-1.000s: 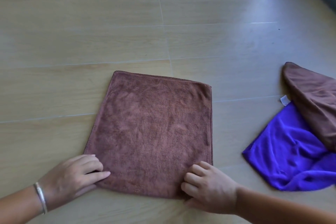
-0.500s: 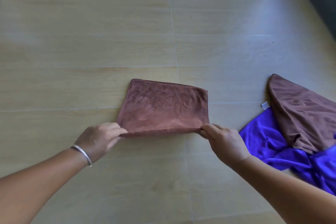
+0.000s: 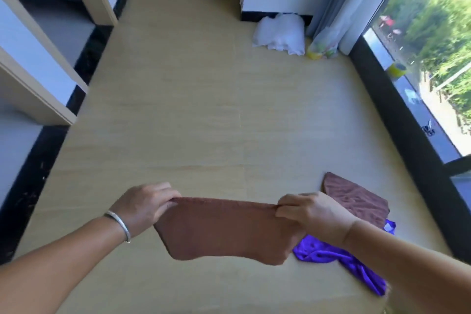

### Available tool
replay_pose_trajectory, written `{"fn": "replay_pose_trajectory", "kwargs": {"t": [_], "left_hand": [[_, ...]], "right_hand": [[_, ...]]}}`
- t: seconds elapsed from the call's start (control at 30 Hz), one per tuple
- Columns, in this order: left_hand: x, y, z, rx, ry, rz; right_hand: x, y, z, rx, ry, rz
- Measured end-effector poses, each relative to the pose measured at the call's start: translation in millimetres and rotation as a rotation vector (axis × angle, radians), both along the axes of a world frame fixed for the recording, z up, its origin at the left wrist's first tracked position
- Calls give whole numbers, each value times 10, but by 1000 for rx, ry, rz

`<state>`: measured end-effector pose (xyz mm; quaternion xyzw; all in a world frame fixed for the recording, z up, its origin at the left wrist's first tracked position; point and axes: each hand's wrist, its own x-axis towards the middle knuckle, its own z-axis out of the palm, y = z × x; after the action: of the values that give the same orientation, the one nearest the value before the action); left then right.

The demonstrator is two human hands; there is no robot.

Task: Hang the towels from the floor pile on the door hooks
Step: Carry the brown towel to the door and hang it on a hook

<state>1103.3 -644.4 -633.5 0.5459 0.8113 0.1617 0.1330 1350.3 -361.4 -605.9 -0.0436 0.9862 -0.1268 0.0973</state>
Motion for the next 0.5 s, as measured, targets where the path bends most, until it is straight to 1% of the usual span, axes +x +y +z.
{"fn": "replay_pose_trajectory", "kwargs": {"t": [0.07, 0.13, 0.2, 0.27, 0.33, 0.5], "left_hand": [[-38, -26, 831, 2, -9, 20], [-33, -121, 1601, -16, -22, 16], [-40, -199, 2290, 24, -2, 24], [-42, -279, 2932, 74, 25, 22], [-35, -322, 3528, 119, 60, 11], [-103, -502, 4901, 191, 213, 24]], "right_hand": [[-3, -77, 786, -3, 81, -41], [30, -212, 1501, -28, 185, -130], [39, -325, 2132, -38, 269, -228], [45, -411, 2716, -61, 303, -314], [41, -479, 3248, -71, 340, -335], [-45, -586, 4582, 67, 486, -324]]}}
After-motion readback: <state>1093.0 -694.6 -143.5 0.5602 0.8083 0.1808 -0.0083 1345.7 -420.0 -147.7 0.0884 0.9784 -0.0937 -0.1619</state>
